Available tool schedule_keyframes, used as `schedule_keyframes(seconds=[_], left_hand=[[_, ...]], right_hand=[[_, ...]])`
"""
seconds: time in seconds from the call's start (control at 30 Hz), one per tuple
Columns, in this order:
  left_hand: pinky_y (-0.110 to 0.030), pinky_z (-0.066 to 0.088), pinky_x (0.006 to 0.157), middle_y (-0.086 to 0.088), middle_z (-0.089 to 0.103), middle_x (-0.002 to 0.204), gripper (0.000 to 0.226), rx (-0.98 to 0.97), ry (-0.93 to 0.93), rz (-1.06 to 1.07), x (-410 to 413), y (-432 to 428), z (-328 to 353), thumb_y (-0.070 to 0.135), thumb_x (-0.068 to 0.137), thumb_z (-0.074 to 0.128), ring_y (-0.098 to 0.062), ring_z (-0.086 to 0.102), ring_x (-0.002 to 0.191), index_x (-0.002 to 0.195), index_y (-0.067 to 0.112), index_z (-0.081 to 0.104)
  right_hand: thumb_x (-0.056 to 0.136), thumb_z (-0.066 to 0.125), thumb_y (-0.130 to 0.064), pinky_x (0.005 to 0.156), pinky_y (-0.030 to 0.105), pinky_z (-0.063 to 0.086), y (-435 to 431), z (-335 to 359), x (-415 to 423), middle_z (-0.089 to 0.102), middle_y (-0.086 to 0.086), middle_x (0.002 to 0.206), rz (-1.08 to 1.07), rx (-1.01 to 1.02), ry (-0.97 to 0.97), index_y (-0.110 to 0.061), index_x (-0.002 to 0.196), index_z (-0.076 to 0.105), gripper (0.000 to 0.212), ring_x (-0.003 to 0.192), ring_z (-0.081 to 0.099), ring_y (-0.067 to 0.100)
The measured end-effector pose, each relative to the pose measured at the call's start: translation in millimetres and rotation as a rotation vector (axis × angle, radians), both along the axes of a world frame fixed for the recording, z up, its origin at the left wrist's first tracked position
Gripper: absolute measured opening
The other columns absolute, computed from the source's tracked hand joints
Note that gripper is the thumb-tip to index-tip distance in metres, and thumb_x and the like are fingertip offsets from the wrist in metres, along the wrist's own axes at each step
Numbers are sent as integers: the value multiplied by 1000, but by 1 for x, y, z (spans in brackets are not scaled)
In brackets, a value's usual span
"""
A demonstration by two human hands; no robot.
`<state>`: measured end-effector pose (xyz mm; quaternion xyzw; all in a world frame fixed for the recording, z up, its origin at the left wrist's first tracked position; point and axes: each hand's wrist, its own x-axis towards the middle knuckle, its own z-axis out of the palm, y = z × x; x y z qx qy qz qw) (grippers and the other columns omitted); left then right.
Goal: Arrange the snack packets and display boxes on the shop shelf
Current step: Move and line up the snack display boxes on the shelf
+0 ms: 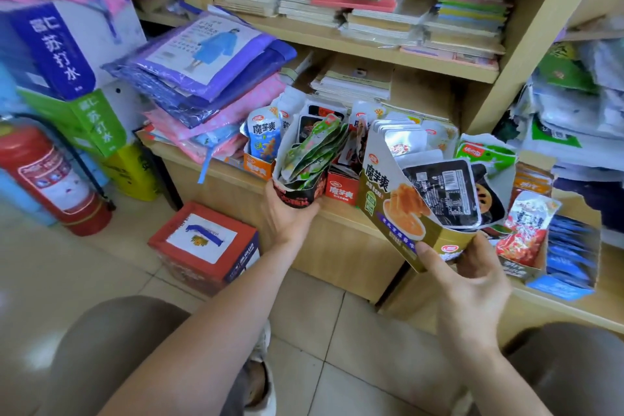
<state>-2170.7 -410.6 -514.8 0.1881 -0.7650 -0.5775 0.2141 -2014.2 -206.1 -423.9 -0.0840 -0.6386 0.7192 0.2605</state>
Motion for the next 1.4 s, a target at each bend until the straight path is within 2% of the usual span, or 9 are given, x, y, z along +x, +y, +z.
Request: schedule_keyframes(seconds=[0.17,0.33,0.57,0.7,0.83,0.97,1.1,1.2,1.4], left_hand=[[-21,44,74,18,58,98,76,62,27,16,7,-9,11,32,53,94,-9,60,93,118,21,57],[0,40,66,8,61,101,68,106,77,31,21,-22,27,17,54,93,-3,60,88,114,14,61],[-8,48,67,2,66,102,64,126,155,61,46,-47,50,17,53,94,-7,65,91,109,16,61],[-31,59,77,-1,70,102,64,172,251,72,52,-61,74,20,52,94,-13,70,90,107,15,63],[-40,60,81,-2,72,104,66,213,358,56,54,-80,103,27,50,92,-19,72,94,107,18,62],[-36,60,80,-4,72,103,57,216,408,101,58,-103,119,21,51,92,-17,72,92,98,25,60],[-23,55,72,6,69,95,56,202,395,146,60,-121,114,8,58,93,1,67,81,95,27,57],[-20,53,71,6,68,95,56,219,377,168,60,-128,105,7,59,93,-1,67,81,101,18,57],[-20,54,72,5,68,95,60,260,379,203,56,-132,99,5,59,93,-4,68,81,106,11,58]], right_hand=[[77,80,1,91,44,56,-6,-1,1,74,12,106,0,8,-12,-5,109,65,36,103,68,37],[78,79,2,81,30,57,-13,3,1,74,13,102,11,19,9,-6,106,67,32,92,69,23],[77,79,4,82,31,58,-32,8,-1,75,7,100,26,-44,29,-9,105,68,33,93,70,21],[77,81,0,82,41,58,-42,9,-5,75,10,98,27,-46,18,-11,102,68,30,92,71,28],[77,83,-3,80,47,55,-59,6,-16,74,14,95,55,-30,14,-8,99,68,28,87,69,30],[77,83,0,84,47,56,-88,1,-32,74,17,98,75,-69,17,-2,102,66,30,92,68,39],[74,86,-4,73,31,51,-116,-11,-53,70,9,87,25,-75,21,3,100,63,35,75,59,14],[70,89,-9,67,21,45,-136,-26,-72,64,-2,79,-57,-23,27,1,100,64,41,67,52,3],[60,93,-38,79,46,54,-171,-66,-110,65,5,89,-197,43,-88,-23,106,59,59,78,59,19]])
